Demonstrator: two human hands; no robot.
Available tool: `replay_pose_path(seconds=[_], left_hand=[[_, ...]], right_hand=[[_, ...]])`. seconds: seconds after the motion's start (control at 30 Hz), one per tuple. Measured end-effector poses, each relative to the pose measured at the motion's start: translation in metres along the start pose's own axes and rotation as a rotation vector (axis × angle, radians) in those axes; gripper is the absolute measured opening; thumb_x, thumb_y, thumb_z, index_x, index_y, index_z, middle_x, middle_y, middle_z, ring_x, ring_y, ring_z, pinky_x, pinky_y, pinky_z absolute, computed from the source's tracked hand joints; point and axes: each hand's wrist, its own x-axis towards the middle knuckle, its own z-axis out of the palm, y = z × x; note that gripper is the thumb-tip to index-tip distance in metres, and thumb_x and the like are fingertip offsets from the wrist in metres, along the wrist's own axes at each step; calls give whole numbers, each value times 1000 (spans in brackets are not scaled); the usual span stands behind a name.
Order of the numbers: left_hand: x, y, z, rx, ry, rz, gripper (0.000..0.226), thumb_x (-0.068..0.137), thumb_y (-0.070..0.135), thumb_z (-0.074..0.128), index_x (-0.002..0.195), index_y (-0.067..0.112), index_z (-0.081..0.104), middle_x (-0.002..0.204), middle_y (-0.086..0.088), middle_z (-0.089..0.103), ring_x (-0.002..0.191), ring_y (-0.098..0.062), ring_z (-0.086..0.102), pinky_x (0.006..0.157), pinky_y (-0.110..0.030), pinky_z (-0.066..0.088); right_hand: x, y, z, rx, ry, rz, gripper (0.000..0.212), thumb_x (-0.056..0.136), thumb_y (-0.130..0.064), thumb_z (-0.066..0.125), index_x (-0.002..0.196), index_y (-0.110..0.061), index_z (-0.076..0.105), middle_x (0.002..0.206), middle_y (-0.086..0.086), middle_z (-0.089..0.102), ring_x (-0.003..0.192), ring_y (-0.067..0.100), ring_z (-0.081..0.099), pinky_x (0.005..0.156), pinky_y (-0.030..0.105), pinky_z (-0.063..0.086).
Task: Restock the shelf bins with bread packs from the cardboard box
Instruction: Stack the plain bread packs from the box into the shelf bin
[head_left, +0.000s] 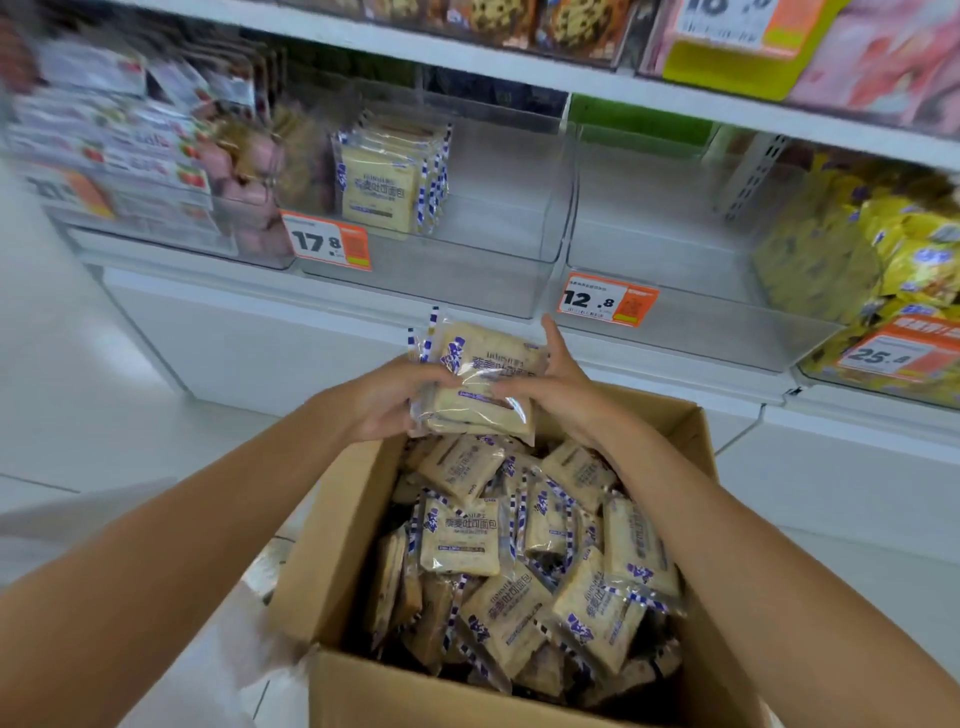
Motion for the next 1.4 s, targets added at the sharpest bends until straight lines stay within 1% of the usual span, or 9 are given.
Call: replay_pose_path(seconds=[0.13, 0.27, 0.33, 0.5, 0.6, 0.67, 0.83, 1.1, 1.4], left_hand=[[-14, 51, -37, 188, 99, 110, 53, 61, 20, 78, 109, 7, 61, 111, -22, 57, 95, -35, 50, 81, -49, 39], [-22, 113, -74, 410, 350, 239, 88, 49, 44, 89, 116, -4, 60, 104, -18, 61, 90, -25, 54, 76, -37, 40], [-24, 139, -90, 521, 501, 394, 70, 66, 50, 85, 117, 8, 61, 100, -2, 63, 86, -17, 58, 71, -25, 44], [6, 161, -150, 669, 939, 661, 27, 84, 35, 74, 103, 24, 57, 92, 3, 60, 91, -18, 57, 82, -37, 52], [28, 157, -174, 691, 1018, 734, 22, 87, 20, 72, 104, 20, 58, 86, 5, 54, 81, -14, 55, 68, -22, 45], [38, 151, -183, 676, 1035, 777, 17, 88, 13, 70, 100, 17, 59, 84, 0, 57, 76, -11, 54, 64, -13, 41], [51, 137, -198, 597, 1020, 821, 9, 87, 12, 68, 95, 15, 67, 90, -3, 68, 68, -1, 57, 69, -18, 50], [51, 134, -195, 515, 1037, 858, 10, 88, 16, 70, 94, 24, 66, 89, 3, 67, 76, 1, 59, 69, -9, 44], [43, 136, -183, 516, 1102, 783, 7, 88, 17, 68, 92, 19, 63, 86, 3, 64, 77, -8, 58, 67, -13, 44]], right_hand=[[19, -55, 25, 153, -62, -57, 102, 78, 3, 73, 151, -37, 14, 124, 15, 56, 84, 13, 65, 61, 20, 50], [49, -113, 44, 145, 64, -119, 84, 76, 2, 76, 141, -29, 31, 99, 6, 58, 47, 3, 57, 50, 23, 46], [72, -138, 50, 147, 139, -164, 80, 74, 0, 78, 137, -26, 35, 98, 5, 57, 45, 3, 55, 48, 24, 43], [142, -180, 62, 190, 233, -273, 74, 73, 8, 76, 130, -22, 40, 99, 1, 58, 63, 12, 59, 42, 17, 45], [187, -178, 74, 23, 314, -420, 71, 69, 3, 82, 127, -17, 46, 98, -6, 58, 81, 18, 63, 71, 29, 57], [213, -164, 80, -269, 320, -498, 72, 65, -8, 86, 126, -18, 49, 110, 2, 59, 99, 25, 61, 92, 41, 53], [238, -139, 71, -1202, 429, -611, 79, 66, -46, 82, 132, -19, 48, 149, 8, 25, 140, 27, 21, 109, 36, 14], [251, -143, 98, -1344, 235, -571, 89, 84, -55, 63, 153, -25, 14, 160, 6, 6, 147, 25, 5, 114, 49, 11], [230, -154, 94, -1267, 186, -454, 96, 77, -70, 61, 153, -36, 12, 162, 8, 1, 149, 27, -6, 114, 56, -8]])
